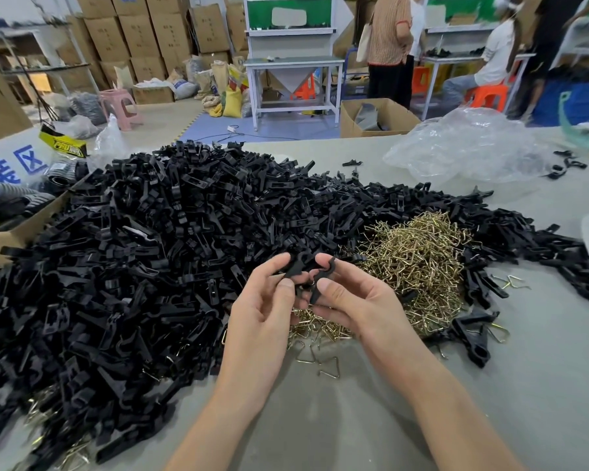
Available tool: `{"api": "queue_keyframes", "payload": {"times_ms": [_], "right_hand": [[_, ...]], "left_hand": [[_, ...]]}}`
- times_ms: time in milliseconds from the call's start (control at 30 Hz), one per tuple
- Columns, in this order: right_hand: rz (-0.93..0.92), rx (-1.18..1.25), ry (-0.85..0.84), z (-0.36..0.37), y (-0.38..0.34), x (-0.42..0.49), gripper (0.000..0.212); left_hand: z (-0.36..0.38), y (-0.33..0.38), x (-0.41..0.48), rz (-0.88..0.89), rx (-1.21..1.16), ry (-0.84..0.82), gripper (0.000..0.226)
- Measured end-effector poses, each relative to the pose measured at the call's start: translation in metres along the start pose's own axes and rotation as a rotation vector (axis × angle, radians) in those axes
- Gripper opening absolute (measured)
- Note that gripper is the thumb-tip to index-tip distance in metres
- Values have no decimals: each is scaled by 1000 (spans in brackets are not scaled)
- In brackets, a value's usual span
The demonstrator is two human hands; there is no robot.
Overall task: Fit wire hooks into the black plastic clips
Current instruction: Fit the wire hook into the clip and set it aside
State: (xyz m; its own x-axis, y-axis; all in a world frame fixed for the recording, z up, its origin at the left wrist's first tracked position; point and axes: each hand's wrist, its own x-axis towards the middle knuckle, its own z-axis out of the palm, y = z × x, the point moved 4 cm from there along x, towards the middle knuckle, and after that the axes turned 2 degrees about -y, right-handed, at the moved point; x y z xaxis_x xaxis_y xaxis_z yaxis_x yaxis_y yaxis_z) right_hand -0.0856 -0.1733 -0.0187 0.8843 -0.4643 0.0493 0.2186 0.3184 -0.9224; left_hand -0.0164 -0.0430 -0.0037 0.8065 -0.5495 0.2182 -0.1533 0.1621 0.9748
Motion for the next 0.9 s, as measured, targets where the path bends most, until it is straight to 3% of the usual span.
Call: {"api": "queue_keyframes", "payload": {"times_ms": [167, 900], "right_hand": [[-47, -24, -8, -2, -1, 0, 45], [-35, -72, -26, 0, -1, -1, 42]], "left_hand": [[0, 1, -2, -12, 68, 17, 21], [1, 1, -3, 5, 184, 33, 29]]}}
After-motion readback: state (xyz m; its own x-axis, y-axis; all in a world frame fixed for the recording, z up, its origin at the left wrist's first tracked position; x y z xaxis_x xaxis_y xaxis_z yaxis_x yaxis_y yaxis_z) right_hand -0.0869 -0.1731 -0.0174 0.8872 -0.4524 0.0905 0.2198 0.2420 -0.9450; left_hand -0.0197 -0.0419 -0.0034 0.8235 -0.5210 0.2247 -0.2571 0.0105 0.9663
